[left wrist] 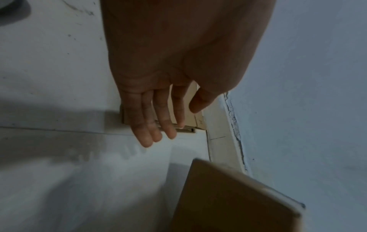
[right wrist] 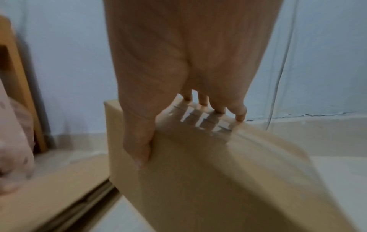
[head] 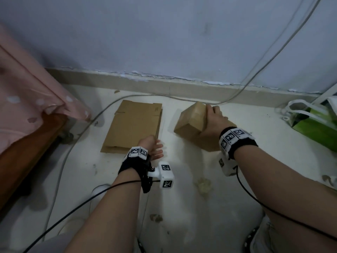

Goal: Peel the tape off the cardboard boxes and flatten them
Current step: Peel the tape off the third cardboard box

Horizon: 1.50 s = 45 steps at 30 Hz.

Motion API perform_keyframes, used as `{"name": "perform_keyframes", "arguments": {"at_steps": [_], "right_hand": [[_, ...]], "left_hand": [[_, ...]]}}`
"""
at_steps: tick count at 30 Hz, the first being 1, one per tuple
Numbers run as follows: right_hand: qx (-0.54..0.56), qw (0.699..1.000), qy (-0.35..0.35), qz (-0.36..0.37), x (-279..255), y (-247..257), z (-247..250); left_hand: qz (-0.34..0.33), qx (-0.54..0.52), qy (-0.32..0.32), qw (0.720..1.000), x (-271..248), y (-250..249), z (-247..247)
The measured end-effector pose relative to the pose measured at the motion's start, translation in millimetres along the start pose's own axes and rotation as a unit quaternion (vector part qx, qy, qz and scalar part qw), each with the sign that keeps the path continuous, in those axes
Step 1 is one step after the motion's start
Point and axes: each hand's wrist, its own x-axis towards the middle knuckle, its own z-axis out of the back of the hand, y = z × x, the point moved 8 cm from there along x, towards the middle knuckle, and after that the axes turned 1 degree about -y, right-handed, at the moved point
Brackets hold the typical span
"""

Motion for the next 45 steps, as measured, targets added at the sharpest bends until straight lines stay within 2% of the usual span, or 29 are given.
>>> {"name": "perform_keyframes", "arguments": {"at_steps": [2,5,7,9,10,14,18,20,21,23,25,29,33,35,40,45], "right_hand": [[0.09,0.996,0.002,0.01,-15.5,16.2,19.3],[0.184,0.981,0.063,0.014,-46.2,40.0,28.6],[0.269,0.957,0.109,0.01,-71.4,51.2,20.9],[0.371,0.919,0.132,0.005,-98.7,57.2,8.6],[0.4,0.906,0.142,0.001,-111.6,60.1,0.9],[0.415,0.885,0.201,-0.056,-155.2,65.0,-46.5],[0.525,0.822,0.21,-0.07,-175.4,68.3,-63.2],[0.552,0.807,0.19,-0.088,-174.5,63.2,-68.1],[0.546,0.814,0.175,-0.096,-170.5,58.2,-70.8],[0.498,0.85,0.146,-0.093,-162.6,50.6,-73.0],[0.448,0.882,0.129,-0.072,-157.6,47.8,-72.3],[0.374,0.918,0.12,-0.056,-145.3,48.4,-63.0],[0.219,0.97,0.1,-0.042,-132.1,49.2,-45.5],[0.194,0.978,0.076,-0.027,-130.4,50.0,-39.0],[0.245,0.968,0.061,0.001,-134.8,52.1,-37.1],[0.187,0.981,0.041,0.015,-144.3,54.9,-38.0]], "left_hand": [[-0.02,-0.008,-0.003,1.0,-15.3,-12.1,1.6],[-0.049,-0.003,0.005,0.999,-45.2,-34.2,6.0],[-0.062,0.0,0.024,0.998,-65.2,-42.4,7.3],[-0.068,0.031,0.014,0.997,-78.0,-41.4,12.9],[-0.069,0.061,0.007,0.996,-77.9,-37.7,16.6],[-0.081,0.156,-0.027,0.984,-70.4,-4.6,38.5],[-0.096,0.124,-0.024,0.987,-69.7,36.4,51.5],[-0.114,0.124,-0.009,0.986,-83.4,41.9,48.8],[-0.118,0.13,-0.002,0.984,-94.2,41.7,44.8],[-0.123,0.145,0.006,0.982,-101.2,42.2,39.9],[-0.125,0.16,0.012,0.979,-77.9,49.2,37.0],[-0.142,0.199,-0.004,0.97,-87.6,42.0,29.0],[-0.159,0.198,-0.023,0.967,-88.1,37.6,21.8],[-0.164,0.213,-0.032,0.963,-85.4,35.5,18.3],[-0.167,0.235,-0.043,0.957,-86.0,28.1,17.4],[-0.17,0.239,-0.051,0.955,-89.5,34.8,12.6]]}}
